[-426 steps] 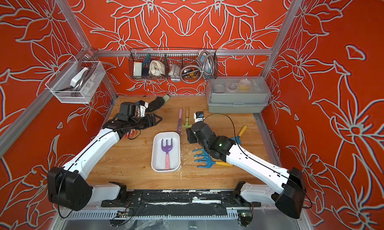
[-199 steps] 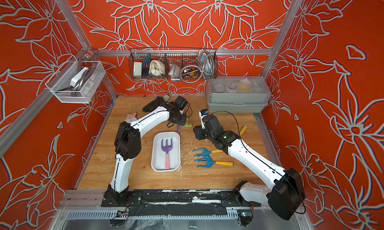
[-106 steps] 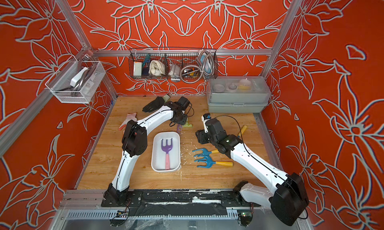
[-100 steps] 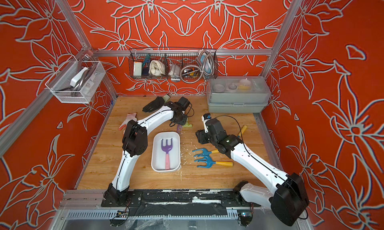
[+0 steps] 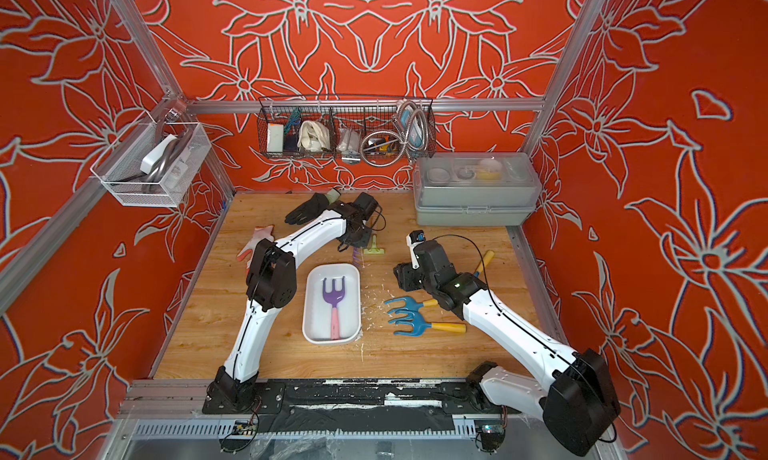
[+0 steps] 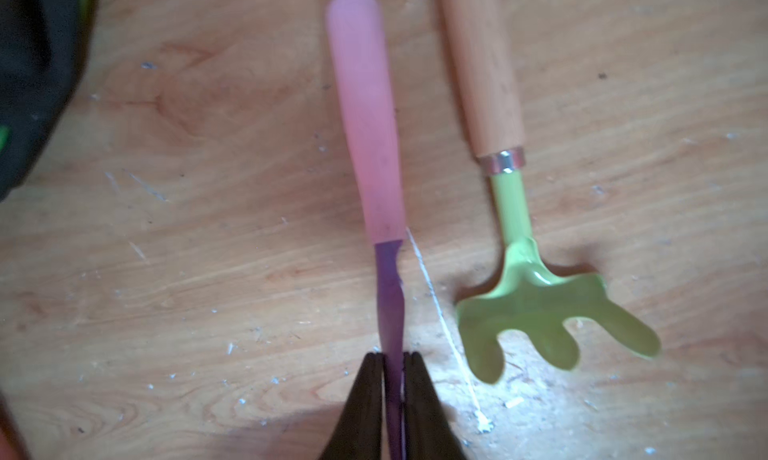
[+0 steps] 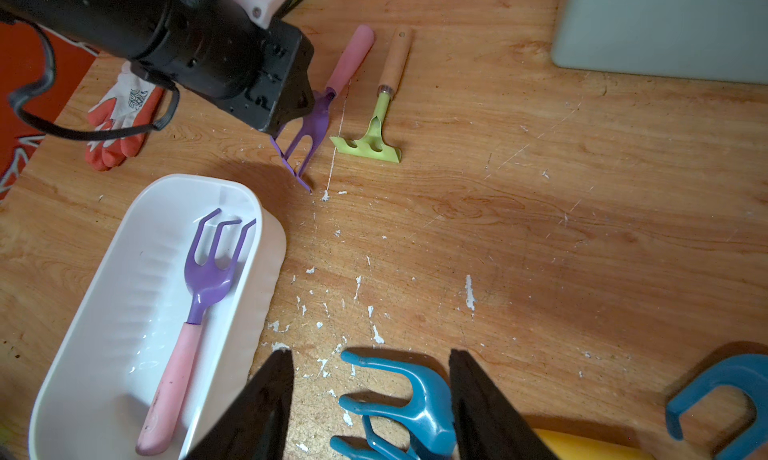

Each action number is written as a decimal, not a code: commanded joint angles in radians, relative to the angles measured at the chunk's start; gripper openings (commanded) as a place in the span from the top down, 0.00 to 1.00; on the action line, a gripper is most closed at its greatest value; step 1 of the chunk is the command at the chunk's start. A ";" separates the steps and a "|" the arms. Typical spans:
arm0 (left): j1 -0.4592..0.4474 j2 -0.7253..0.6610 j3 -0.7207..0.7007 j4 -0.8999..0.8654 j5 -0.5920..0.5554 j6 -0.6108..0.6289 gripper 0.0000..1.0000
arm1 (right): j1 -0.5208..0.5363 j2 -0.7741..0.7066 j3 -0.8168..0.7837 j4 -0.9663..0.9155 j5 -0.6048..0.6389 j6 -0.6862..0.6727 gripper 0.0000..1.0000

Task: Put the rake into the storage box
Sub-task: Pick up the rake at the center of the board.

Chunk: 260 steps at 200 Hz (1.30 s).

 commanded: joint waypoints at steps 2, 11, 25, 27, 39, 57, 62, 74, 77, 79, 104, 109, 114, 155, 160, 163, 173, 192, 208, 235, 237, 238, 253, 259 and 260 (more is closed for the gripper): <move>0.031 0.034 0.050 -0.023 -0.038 -0.008 0.99 | -0.009 -0.035 -0.016 -0.014 0.006 -0.002 0.39; 0.042 0.042 0.071 -0.034 -0.036 -0.016 1.00 | -0.012 -0.045 -0.020 -0.020 0.009 -0.005 0.39; 0.057 0.044 0.086 -0.043 -0.024 -0.026 1.00 | -0.015 -0.059 -0.028 -0.026 0.014 -0.009 0.39; 0.059 0.042 0.086 -0.043 -0.023 -0.027 1.00 | -0.016 -0.062 -0.030 -0.027 0.015 -0.010 0.39; 0.066 0.027 0.080 -0.034 -0.014 -0.023 1.00 | -0.018 -0.073 -0.035 -0.032 0.018 -0.013 0.39; 0.069 -0.011 0.056 -0.015 -0.012 -0.014 1.00 | -0.022 -0.082 -0.042 -0.035 0.025 -0.016 0.39; 0.070 -0.028 0.042 -0.004 -0.009 -0.012 1.00 | -0.023 -0.082 -0.042 -0.034 0.025 -0.017 0.38; 0.070 -0.075 0.000 0.029 0.001 -0.011 1.00 | -0.025 -0.079 -0.042 -0.032 0.024 -0.016 0.38; 0.070 -0.088 -0.012 0.037 0.004 -0.012 1.00 | -0.025 -0.079 -0.042 -0.032 0.022 -0.017 0.38; 0.070 -0.096 -0.016 0.043 0.007 -0.013 1.00 | -0.025 -0.077 -0.040 -0.030 0.022 -0.016 0.38; 0.070 -0.199 -0.096 0.100 0.031 -0.018 1.00 | -0.026 -0.068 -0.033 -0.027 0.013 -0.014 0.38; 0.070 -0.218 -0.109 0.109 0.033 -0.020 1.00 | -0.026 -0.066 -0.032 -0.026 0.011 -0.013 0.38; 0.070 -0.236 -0.123 0.117 0.033 -0.022 1.00 | -0.026 -0.064 -0.029 -0.025 0.010 -0.012 0.39; 0.075 -0.395 -0.249 0.169 0.061 -0.025 1.00 | -0.029 -0.065 -0.021 -0.020 -0.010 -0.001 0.38; 0.077 -0.417 -0.268 0.173 0.069 -0.030 1.00 | -0.028 -0.066 -0.019 -0.018 -0.016 0.002 0.39; 0.078 -0.430 -0.281 0.177 0.078 -0.035 1.00 | -0.028 -0.067 -0.019 -0.016 -0.019 0.003 0.38; 0.081 -0.481 -0.340 0.204 0.114 -0.048 1.00 | -0.030 -0.065 -0.018 -0.008 -0.034 0.010 0.38; 0.084 -0.586 -0.450 0.247 0.185 -0.082 1.00 | -0.030 -0.057 -0.012 0.010 -0.068 0.027 0.38; 0.087 -0.674 -0.551 0.278 0.253 -0.117 1.00 | -0.030 -0.042 -0.001 0.021 -0.104 0.044 0.39; 0.096 -0.825 -0.731 0.351 0.372 -0.186 1.00 | -0.030 -0.017 0.015 0.053 -0.168 0.072 0.39; 0.096 -0.836 -0.743 0.357 0.381 -0.190 1.00 | -0.030 -0.014 0.016 0.054 -0.172 0.075 0.39; 0.097 -0.841 -0.750 0.358 0.385 -0.193 1.00 | -0.030 -0.013 0.018 0.054 -0.173 0.076 0.39; 0.099 -0.916 -0.836 0.396 0.444 -0.219 1.00 | -0.030 -0.002 0.032 0.071 -0.212 0.093 0.39; 0.101 -0.942 -0.866 0.410 0.473 -0.230 1.00 | -0.030 0.002 0.038 0.079 -0.230 0.101 0.39; 0.102 -0.946 -0.871 0.412 0.478 -0.231 1.00 | -0.030 0.003 0.039 0.080 -0.232 0.103 0.39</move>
